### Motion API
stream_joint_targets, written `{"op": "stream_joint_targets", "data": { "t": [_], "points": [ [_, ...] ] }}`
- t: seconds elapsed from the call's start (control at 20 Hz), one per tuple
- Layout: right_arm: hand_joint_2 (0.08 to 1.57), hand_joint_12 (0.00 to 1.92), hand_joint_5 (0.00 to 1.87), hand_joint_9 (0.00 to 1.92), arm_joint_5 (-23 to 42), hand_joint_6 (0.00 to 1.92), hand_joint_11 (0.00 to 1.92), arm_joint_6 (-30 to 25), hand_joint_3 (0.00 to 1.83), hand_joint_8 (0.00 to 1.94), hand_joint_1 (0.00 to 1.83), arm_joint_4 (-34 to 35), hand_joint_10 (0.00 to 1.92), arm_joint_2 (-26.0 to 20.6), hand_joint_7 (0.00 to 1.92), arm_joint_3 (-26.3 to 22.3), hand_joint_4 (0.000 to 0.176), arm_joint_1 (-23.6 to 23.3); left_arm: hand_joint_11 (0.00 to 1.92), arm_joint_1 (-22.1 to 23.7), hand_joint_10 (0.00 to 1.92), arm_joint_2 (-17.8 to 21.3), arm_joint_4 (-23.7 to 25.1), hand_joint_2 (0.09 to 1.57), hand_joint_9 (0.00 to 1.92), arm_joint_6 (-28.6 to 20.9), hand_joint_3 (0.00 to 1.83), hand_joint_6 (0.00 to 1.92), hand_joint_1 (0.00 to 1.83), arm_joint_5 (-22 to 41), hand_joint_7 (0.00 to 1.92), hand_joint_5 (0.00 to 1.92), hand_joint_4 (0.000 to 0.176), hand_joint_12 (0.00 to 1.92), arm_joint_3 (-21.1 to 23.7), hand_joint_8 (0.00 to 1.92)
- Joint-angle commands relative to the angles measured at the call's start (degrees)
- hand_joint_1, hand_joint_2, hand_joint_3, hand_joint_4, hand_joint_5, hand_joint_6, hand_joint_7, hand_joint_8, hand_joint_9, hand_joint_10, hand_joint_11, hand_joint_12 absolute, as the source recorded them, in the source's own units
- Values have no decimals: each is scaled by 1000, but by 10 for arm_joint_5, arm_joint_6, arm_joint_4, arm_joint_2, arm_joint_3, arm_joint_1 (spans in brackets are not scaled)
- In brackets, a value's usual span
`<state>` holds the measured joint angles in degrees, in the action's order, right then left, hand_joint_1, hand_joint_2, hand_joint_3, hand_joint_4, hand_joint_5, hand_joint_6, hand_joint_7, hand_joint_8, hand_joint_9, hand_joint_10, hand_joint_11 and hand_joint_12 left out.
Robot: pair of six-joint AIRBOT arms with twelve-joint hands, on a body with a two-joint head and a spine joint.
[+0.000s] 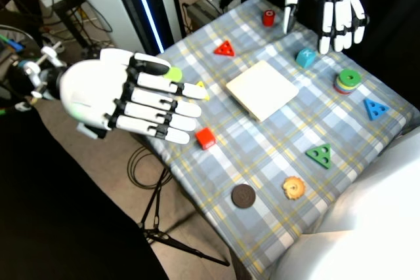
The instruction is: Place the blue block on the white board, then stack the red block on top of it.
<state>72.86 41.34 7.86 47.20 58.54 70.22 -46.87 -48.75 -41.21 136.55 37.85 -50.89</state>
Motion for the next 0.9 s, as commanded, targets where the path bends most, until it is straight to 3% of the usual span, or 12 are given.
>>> {"op": "stream_joint_targets", "data": {
  "t": [0.0,0.2,0.3,0.7,0.85],
  "points": [
    [1377,479,206,142,71,3,0,-5,4,4,15,10,3,0,150,2,73,-4,0,9,2,-4,15,1013,306,4,0,1,757,37,371,379,176,531,-4,2],
    [1377,476,216,151,71,4,1,-7,2,4,18,10,4,0,160,2,66,-2,0,21,1,-25,-21,1030,306,71,4,8,783,11,379,420,176,422,-23,1],
    [1382,529,215,159,71,1,0,-9,1,1,7,10,2,0,166,2,74,-1,27,24,9,-31,-32,1011,356,73,0,13,846,1,437,508,176,434,-33,8],
    [1400,500,240,164,71,3,0,-12,3,1,16,9,1,0,171,2,53,0,18,26,7,-40,-58,993,393,103,0,21,916,-8,508,650,176,433,-46,12],
    [1405,506,249,170,71,1,0,-13,1,1,33,9,3,0,179,3,52,1,29,29,4,-48,-67,982,425,103,0,14,919,-8,560,811,126,456,-52,5]
  ]
}}
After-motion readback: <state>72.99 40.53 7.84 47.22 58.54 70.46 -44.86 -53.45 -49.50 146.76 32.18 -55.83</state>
